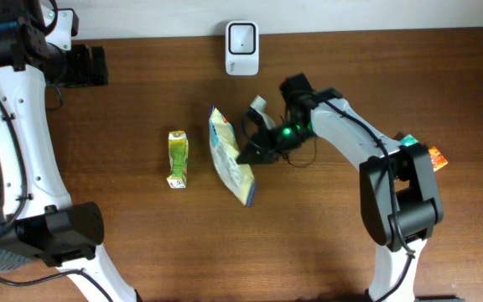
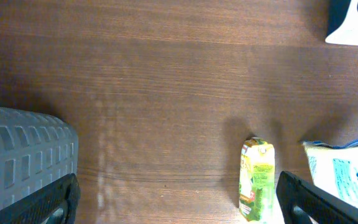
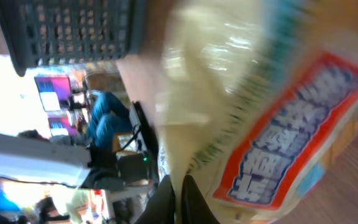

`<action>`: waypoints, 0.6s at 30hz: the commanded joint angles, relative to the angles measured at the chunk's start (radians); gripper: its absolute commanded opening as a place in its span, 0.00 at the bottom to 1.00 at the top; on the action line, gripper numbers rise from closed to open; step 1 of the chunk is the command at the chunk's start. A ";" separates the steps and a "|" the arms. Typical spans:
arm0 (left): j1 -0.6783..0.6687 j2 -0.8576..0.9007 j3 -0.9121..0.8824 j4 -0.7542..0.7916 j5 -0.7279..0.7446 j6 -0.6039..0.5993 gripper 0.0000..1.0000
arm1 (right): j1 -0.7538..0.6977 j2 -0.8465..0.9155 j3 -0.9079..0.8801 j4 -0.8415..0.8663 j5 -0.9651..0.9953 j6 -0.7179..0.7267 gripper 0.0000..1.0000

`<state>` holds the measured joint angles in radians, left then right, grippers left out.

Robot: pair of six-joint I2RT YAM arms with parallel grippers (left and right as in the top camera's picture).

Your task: Scan the item barcode

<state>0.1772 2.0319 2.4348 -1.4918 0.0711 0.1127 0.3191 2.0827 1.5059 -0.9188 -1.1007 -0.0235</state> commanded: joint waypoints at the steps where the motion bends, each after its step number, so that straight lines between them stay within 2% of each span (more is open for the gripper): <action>1: 0.006 0.001 0.000 0.001 0.003 0.013 0.99 | -0.074 -0.012 -0.056 -0.023 0.150 0.017 0.04; 2: 0.006 0.001 0.000 0.001 0.003 0.013 0.99 | -0.094 -0.012 -0.056 -0.036 0.234 0.018 0.05; 3: 0.006 0.001 0.000 0.002 0.003 0.013 0.99 | -0.116 -0.012 -0.054 -0.051 0.322 0.018 0.14; 5: 0.006 0.001 0.000 0.001 0.003 0.013 0.99 | -0.158 -0.012 -0.054 -0.058 0.488 0.056 0.17; 6: 0.006 0.001 0.000 0.001 0.003 0.013 0.99 | -0.181 -0.012 -0.053 -0.061 0.563 0.066 0.25; 7: 0.006 0.001 0.000 0.001 0.003 0.013 0.99 | -0.192 -0.012 -0.050 -0.071 0.602 0.066 0.44; 8: 0.006 0.001 0.000 0.001 0.003 0.013 0.99 | -0.197 -0.012 -0.034 -0.090 0.636 0.065 0.51; 9: 0.006 0.001 0.000 0.001 0.003 0.013 0.99 | -0.197 -0.013 0.007 -0.132 0.665 0.065 0.54; 10: 0.006 0.001 0.000 0.001 0.003 0.013 0.99 | -0.190 -0.014 0.056 -0.177 0.672 0.060 0.54; 13: 0.006 0.001 0.000 0.001 0.003 0.013 0.99 | -0.118 -0.018 0.267 -0.354 0.709 0.035 0.44; 14: 0.006 0.001 0.000 0.001 0.003 0.013 0.99 | -0.081 -0.018 0.315 -0.386 0.723 0.035 0.37; 15: 0.006 0.001 0.000 0.001 0.003 0.013 0.99 | -0.031 -0.018 0.345 -0.396 0.740 0.041 0.12; 16: 0.006 0.001 0.000 0.001 0.003 0.013 0.99 | 0.008 -0.018 0.346 -0.391 0.761 0.064 0.04; 18: 0.006 0.001 0.000 0.001 0.003 0.013 0.99 | 0.071 -0.008 0.332 -0.382 0.888 0.149 0.04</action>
<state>0.1772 2.0319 2.4344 -1.4925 0.0711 0.1127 0.3111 2.0769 1.8389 -1.3018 -0.3634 0.0380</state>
